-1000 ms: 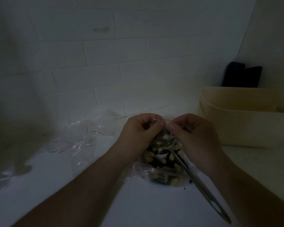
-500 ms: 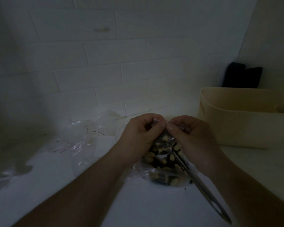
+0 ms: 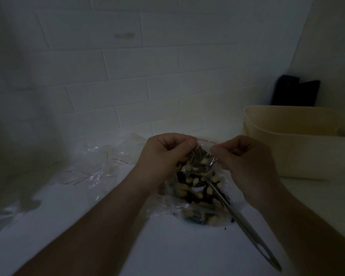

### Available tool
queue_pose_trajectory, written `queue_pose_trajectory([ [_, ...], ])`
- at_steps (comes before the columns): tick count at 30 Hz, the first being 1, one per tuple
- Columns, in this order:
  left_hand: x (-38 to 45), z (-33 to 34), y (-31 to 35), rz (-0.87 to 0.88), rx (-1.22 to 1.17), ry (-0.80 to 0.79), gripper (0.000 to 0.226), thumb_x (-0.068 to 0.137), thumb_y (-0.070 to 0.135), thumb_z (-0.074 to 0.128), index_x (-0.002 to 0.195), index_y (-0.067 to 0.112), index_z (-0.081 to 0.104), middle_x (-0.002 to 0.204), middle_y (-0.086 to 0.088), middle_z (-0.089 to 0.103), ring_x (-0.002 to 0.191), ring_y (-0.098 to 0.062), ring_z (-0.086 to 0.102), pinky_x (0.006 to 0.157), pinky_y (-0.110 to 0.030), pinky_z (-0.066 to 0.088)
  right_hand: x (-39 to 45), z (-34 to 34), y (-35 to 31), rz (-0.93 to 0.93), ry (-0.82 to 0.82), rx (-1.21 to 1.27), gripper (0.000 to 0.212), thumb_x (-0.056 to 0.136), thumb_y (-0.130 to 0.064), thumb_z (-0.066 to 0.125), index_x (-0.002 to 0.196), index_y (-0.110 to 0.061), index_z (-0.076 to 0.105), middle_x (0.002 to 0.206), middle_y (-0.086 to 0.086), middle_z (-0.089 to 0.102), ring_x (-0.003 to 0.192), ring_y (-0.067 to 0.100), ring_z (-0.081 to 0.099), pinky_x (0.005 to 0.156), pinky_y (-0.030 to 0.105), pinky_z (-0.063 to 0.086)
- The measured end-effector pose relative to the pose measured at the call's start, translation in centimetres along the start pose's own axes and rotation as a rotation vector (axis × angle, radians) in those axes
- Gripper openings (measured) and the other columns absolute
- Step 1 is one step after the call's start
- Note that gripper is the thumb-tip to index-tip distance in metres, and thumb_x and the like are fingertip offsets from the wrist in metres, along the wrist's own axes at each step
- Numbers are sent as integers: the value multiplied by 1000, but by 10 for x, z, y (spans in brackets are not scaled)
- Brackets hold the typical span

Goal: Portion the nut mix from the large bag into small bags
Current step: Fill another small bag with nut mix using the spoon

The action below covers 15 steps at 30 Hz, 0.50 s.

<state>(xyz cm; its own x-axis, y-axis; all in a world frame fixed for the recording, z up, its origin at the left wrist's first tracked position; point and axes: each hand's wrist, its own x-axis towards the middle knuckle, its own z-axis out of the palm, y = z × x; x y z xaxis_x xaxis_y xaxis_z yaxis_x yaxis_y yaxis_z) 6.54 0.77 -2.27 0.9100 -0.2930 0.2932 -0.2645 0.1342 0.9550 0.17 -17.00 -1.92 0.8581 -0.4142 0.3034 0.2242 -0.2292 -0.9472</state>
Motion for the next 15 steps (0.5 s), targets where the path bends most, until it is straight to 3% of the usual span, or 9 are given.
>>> queue_pose_trajectory([
  [4,2,-3,0,21,40,0,20,96,9,71,79,15,79,84,-15,77,77,-21,71,75,-33,57,1,1,3,-23,-35,-24,24,85,-17,82,64,-16,69,59,2,67,57,19,61,60,39,52],
  [8,2,-2,0,34,29,5,23,97,6,69,75,10,72,72,-10,71,64,-14,63,63,-24,51,-1,2,2,-45,-68,-9,26,86,-18,81,64,-19,68,60,-1,68,59,15,63,64,36,53],
  [11,2,0,-1,31,39,9,26,98,5,68,73,12,71,67,-3,68,58,-9,59,58,-21,48,-2,1,1,19,-141,96,19,88,-24,80,72,-23,70,71,-2,71,65,17,67,68,42,57],
  [15,0,3,0,42,66,-4,26,97,3,67,73,11,71,68,-7,70,59,-12,62,59,-23,51,-4,4,-3,4,-158,62,9,91,-25,76,84,-22,72,77,-7,73,68,12,70,67,35,57],
])
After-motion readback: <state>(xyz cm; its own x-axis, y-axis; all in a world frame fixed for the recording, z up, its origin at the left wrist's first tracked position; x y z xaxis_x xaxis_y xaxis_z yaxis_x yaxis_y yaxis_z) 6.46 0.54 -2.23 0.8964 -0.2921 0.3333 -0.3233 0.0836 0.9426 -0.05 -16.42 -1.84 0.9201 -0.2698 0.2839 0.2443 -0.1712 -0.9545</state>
